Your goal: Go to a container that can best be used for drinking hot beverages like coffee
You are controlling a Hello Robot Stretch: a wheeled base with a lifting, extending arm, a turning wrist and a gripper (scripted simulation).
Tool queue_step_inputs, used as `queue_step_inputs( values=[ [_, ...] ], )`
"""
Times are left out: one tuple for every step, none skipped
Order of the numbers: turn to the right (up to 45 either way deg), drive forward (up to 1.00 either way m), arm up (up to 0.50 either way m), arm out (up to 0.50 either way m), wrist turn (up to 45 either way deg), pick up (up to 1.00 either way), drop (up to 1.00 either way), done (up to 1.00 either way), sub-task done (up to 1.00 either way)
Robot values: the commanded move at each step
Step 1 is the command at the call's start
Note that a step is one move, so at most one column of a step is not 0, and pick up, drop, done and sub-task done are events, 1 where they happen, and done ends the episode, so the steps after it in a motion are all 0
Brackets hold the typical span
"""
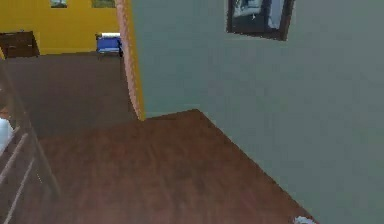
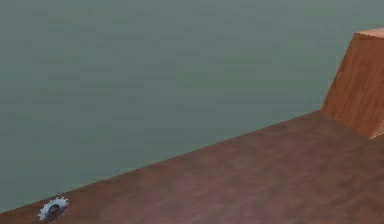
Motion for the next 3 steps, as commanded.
queue_step_inputs(
  values=[
    [0.0,0.3,0.0,0.0,0.0,0.0,0.0,0.0,0.0],
    [-21.0,0.0,0.0,0.0,0.0,0.0,0.0,0.0,0.0],
    [0.0,1.0,0.0,0.0,0.0,0.0,0.0,0.0,0.0]
  ],
)
